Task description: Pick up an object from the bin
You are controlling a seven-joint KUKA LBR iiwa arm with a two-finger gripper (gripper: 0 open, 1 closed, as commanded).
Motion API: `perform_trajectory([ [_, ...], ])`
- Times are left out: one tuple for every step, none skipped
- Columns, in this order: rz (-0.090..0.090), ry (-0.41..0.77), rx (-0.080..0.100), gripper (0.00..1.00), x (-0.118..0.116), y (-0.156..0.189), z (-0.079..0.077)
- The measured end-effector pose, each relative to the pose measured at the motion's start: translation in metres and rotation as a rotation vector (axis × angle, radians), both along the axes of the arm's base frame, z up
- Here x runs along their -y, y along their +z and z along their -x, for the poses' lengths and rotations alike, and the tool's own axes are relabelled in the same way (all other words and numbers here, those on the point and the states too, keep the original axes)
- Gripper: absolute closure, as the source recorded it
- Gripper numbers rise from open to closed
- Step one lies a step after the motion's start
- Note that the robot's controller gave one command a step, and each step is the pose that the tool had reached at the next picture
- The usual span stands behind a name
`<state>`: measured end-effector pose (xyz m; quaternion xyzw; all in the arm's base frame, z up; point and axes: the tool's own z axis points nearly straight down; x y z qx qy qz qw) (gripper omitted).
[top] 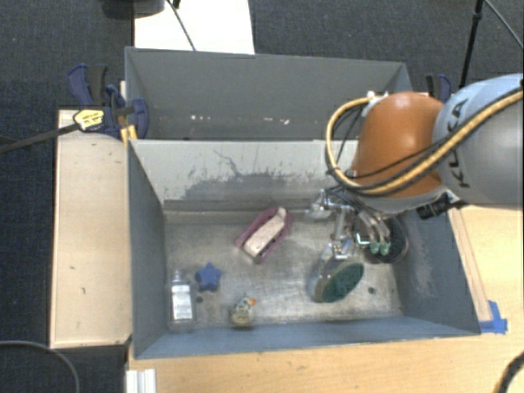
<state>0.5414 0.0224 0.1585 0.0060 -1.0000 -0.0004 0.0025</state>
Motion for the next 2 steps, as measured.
perform_trajectory([
  [-0.004, 0.077, 0.015, 0.00, -0.080, 0.025, -0.045],
  [-0.002, 0.516, 0.013, 0.00, -0.072, -0.086, -0.035],
])
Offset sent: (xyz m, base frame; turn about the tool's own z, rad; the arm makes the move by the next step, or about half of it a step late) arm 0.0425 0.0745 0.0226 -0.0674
